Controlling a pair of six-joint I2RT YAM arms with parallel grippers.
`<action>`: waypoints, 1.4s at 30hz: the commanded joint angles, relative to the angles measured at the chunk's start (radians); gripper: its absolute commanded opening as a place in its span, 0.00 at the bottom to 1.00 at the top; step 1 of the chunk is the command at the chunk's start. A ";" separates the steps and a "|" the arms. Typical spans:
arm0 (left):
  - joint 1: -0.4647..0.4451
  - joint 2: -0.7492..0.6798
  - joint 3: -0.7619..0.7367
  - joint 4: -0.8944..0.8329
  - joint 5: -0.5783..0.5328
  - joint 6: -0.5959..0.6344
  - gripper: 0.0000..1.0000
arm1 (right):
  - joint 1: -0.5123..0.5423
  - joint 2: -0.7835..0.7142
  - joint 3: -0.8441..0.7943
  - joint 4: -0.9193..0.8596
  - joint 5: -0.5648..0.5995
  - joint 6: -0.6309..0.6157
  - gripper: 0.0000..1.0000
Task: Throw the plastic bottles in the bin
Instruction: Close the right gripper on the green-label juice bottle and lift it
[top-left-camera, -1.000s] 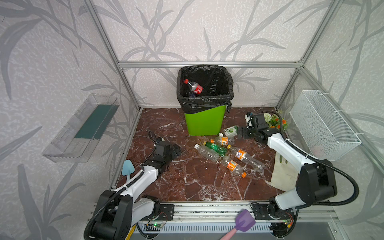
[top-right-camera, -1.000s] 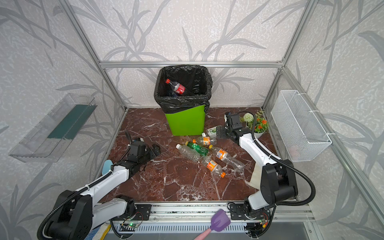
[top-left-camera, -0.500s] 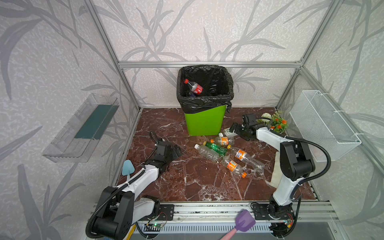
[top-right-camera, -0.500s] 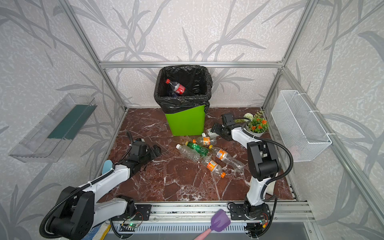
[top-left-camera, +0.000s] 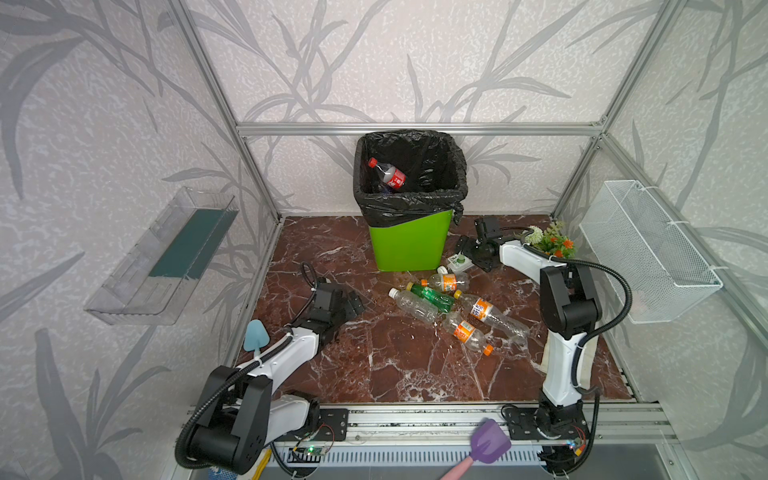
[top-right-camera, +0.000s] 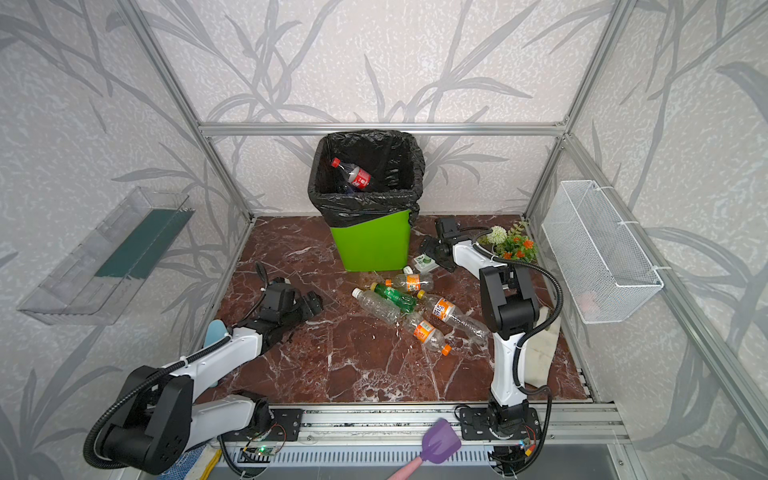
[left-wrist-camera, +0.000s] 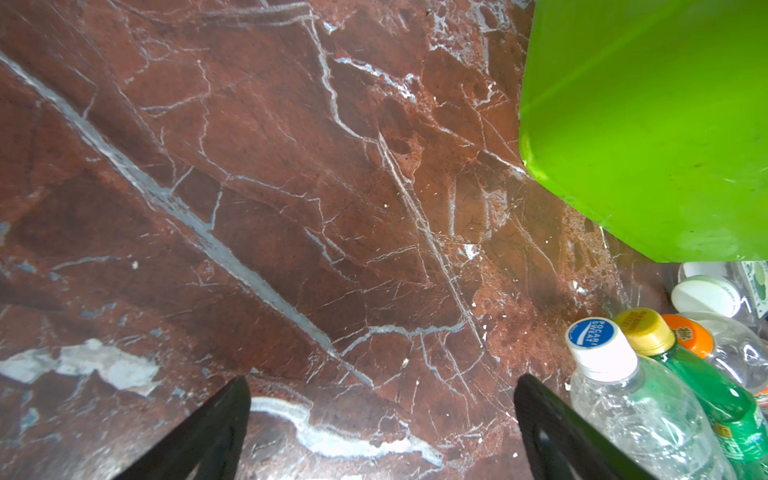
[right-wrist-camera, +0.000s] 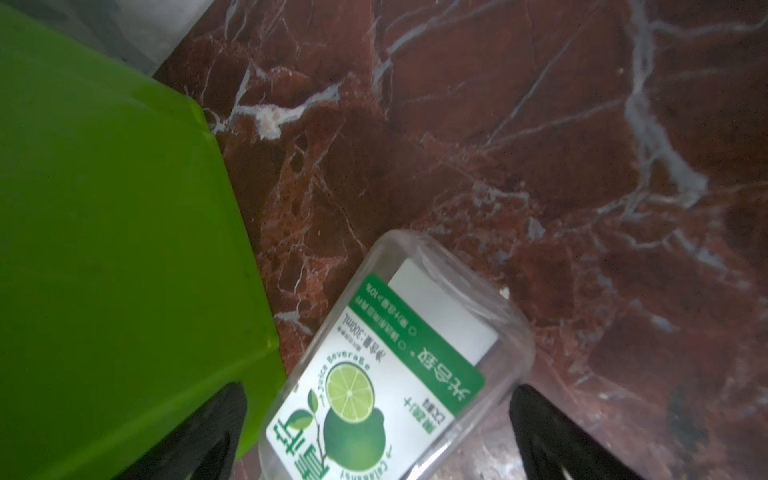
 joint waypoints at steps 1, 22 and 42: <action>-0.005 0.011 0.009 0.010 -0.016 0.011 0.99 | 0.013 0.061 0.098 -0.147 0.049 -0.033 0.99; -0.003 0.026 0.007 0.014 -0.032 0.023 0.99 | 0.015 0.183 0.246 -0.282 0.113 -0.106 0.77; -0.001 -0.003 0.000 0.013 -0.083 -0.047 0.99 | -0.062 -0.071 0.089 -0.077 -0.039 -0.160 0.47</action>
